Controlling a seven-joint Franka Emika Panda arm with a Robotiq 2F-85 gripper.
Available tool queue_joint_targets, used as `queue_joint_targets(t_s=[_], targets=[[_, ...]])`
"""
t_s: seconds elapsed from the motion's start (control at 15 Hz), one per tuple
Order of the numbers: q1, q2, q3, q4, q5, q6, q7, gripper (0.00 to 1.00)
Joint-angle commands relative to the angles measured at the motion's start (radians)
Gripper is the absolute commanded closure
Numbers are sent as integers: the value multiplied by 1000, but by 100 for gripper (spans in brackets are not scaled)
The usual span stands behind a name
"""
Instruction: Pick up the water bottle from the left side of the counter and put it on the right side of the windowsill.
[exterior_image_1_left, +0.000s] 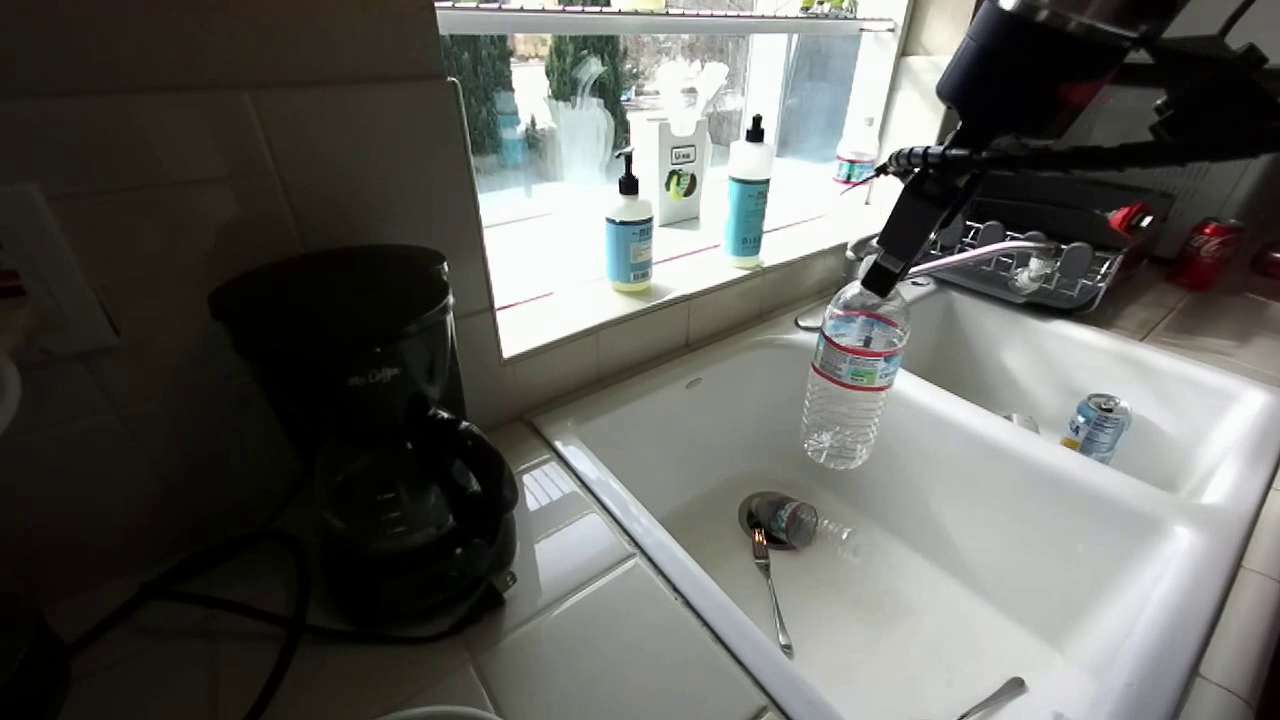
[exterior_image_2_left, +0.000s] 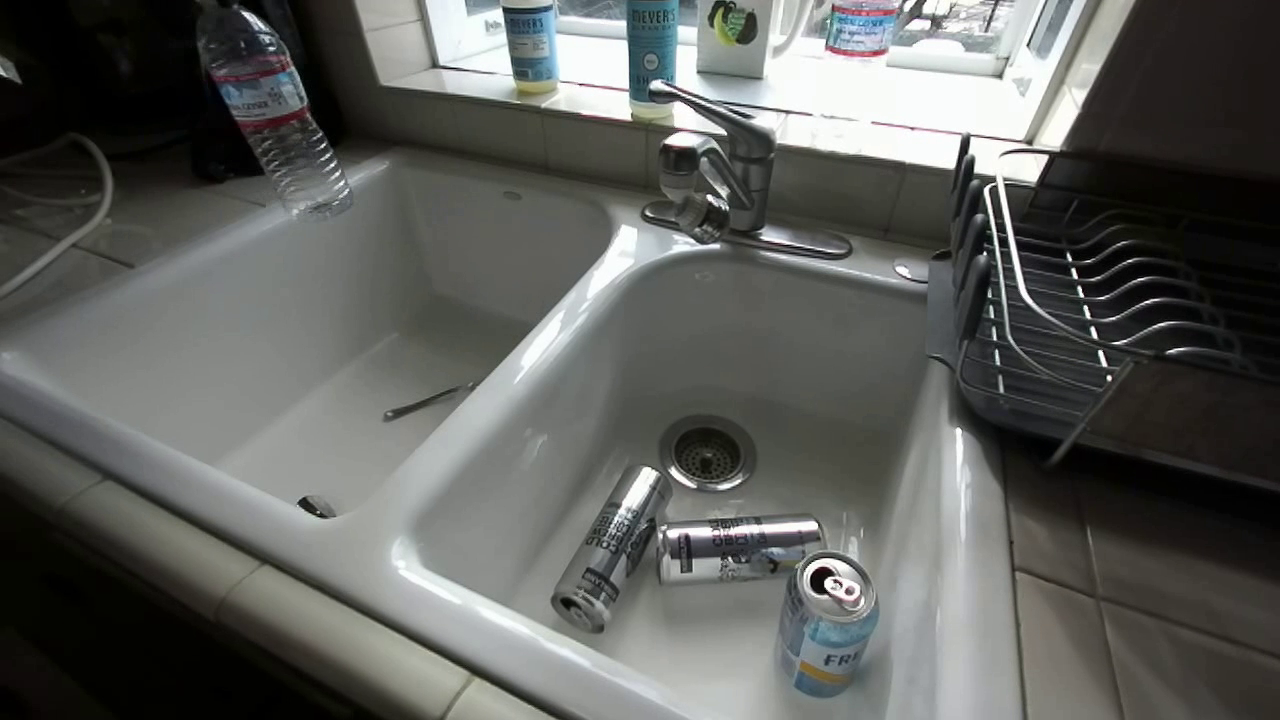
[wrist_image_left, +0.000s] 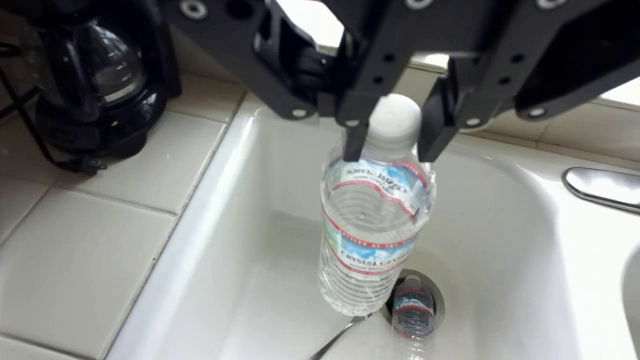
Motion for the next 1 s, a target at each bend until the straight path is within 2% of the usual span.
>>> queue_joint_targets(t_s=[0.0, 0.4, 0.67, 0.93], targets=[[-100, 57, -8, 44, -102, -15, 120, 92], [-218, 144, -71, 119, -171, -68, 294, 92], [-240, 194, -113, 197, -137, -75, 414, 92], [-252, 200, -151, 280, -153, -40, 527, 92]])
